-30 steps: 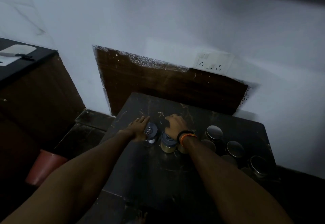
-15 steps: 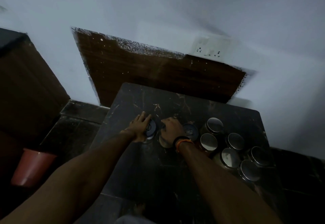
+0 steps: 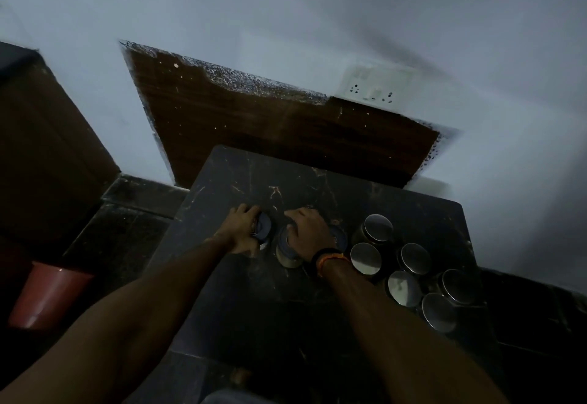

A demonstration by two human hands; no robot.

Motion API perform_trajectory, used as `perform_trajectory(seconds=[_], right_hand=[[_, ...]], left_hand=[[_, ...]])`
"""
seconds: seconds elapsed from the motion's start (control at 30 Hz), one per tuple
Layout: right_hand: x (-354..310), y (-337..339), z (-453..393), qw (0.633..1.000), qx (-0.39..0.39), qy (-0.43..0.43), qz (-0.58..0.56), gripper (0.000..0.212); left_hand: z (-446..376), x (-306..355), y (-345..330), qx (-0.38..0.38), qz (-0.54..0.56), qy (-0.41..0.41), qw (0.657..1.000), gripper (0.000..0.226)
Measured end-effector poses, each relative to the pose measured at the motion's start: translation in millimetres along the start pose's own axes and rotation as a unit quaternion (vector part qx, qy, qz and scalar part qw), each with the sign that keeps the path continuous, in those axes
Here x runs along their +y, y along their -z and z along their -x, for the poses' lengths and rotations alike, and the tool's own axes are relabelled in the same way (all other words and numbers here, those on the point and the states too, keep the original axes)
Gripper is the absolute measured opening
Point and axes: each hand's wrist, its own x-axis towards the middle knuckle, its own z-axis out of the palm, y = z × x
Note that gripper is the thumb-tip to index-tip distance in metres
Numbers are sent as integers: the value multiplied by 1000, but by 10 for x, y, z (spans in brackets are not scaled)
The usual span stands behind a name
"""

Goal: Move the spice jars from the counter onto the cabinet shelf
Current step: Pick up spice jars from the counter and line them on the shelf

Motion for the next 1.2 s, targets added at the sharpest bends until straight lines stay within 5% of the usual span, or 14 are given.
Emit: perform_trajectory(seconds=[0.3, 0.57, 0.77, 1.03, 1.2], right_hand=[[-91, 339, -87, 996, 11, 72, -59, 68], [-224, 738, -207, 986, 54, 75, -142, 99], [-316, 1032, -311, 973, 120, 78, -182, 102], [-276, 1371, -375, 952, 169, 94, -238, 105], [-189, 1614, -321, 920, 178, 122, -329, 100]], left_hand=[[15, 286, 723, 120, 147, -60, 980, 79], [100, 766, 1354, 182, 177, -102, 962, 86], [78, 1064, 1629, 226, 173, -101, 953, 59], [113, 1478, 1935, 230, 199, -89, 948, 67], [153, 1588, 2091, 160, 331, -152, 917, 65]])
